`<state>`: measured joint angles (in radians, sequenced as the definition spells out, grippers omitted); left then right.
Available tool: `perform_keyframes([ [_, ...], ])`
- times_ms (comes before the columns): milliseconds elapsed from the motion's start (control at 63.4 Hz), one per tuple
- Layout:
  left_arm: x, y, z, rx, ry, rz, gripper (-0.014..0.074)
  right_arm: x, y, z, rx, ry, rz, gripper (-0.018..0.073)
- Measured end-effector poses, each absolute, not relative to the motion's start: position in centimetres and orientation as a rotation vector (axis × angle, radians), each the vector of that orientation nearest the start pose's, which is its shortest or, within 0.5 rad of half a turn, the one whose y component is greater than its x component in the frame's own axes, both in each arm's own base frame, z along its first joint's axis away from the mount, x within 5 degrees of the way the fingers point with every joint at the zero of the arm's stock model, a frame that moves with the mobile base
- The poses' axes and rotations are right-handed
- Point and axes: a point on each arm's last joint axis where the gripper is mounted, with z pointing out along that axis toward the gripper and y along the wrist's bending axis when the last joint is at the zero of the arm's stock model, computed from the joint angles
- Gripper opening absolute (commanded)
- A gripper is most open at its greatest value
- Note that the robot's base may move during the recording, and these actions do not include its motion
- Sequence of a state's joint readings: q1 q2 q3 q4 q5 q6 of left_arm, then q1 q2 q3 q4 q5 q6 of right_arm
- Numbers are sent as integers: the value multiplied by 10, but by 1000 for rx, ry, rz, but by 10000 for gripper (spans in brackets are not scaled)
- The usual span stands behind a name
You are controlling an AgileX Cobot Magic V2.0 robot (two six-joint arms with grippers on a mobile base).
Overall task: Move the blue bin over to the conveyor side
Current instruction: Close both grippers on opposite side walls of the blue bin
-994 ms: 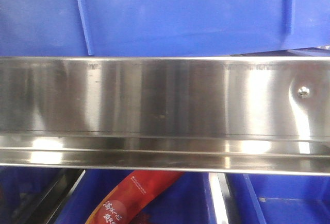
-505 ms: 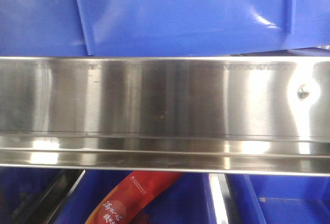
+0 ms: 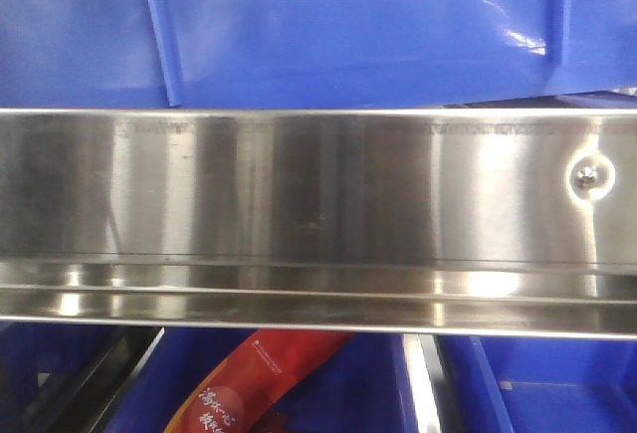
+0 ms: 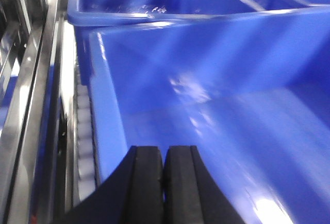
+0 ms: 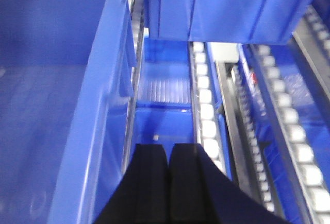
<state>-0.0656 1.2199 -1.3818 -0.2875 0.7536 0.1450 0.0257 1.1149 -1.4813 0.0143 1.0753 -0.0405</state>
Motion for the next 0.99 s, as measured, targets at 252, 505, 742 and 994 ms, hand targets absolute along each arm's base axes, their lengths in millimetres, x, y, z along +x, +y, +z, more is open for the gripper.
perform_keyframes([
  [252, 298, -27, 433, -22, 2214, -197, -17, 253, 26, 492, -123, 2268, 63, -81],
  [505, 314, -26, 427, -61, 2299, -169, -17, 300, 50, 492, -194, 2267, 56, -81],
  [742, 314, -25, 426, -59, 2307, -157, -17, 313, 52, 482, -198, 2302, 46, -81],
  [994, 314, -25, 425, -58, 2313, -154, -17, 314, 52, 481, -198, 2305, 43, 267],
])
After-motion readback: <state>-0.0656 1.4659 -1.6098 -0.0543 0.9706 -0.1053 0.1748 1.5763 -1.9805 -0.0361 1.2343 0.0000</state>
